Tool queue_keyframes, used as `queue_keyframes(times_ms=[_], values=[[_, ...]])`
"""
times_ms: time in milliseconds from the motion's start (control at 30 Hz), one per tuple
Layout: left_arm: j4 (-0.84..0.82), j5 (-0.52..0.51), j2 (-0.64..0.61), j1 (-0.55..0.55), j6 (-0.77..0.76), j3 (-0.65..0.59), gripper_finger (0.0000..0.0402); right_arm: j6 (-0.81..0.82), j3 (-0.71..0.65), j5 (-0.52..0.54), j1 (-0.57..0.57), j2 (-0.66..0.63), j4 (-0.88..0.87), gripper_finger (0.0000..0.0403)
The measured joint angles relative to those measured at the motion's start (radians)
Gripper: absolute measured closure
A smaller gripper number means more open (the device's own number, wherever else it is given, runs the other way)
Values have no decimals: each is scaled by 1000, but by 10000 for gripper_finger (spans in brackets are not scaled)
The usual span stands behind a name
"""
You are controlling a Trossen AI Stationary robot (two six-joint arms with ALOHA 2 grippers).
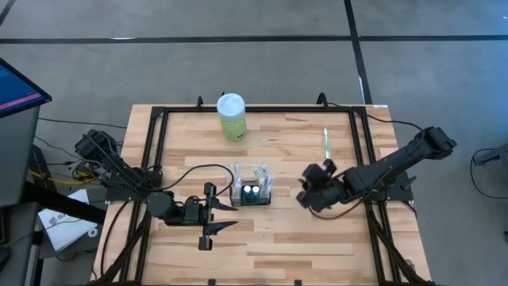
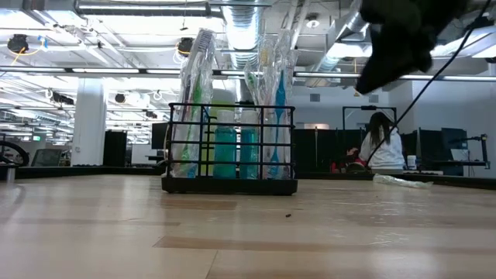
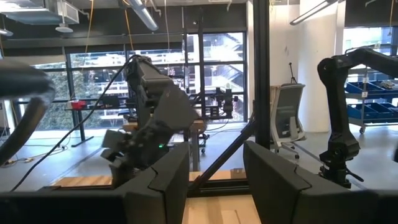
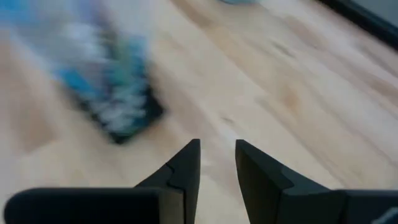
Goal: Pick & Place toothbrushing station
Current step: Put the green toothbrush into the wire organizer
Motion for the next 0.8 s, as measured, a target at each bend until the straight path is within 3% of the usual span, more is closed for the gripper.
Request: queue_keyframes(times_ms=[167, 333, 600, 800], values=[[0, 0, 0, 2, 0, 0, 258, 181, 0, 13, -72, -9, -227, 310], [0, -1, 0, 2, 0, 0, 258, 253, 0, 5, -195, -9, -383, 310], [1, -5, 0, 2, 0, 0, 258, 93, 0, -109, -405, -2, -345, 310], [1, -4, 0, 2, 0, 0, 258, 32, -2, -127, -520, 0, -314, 310]])
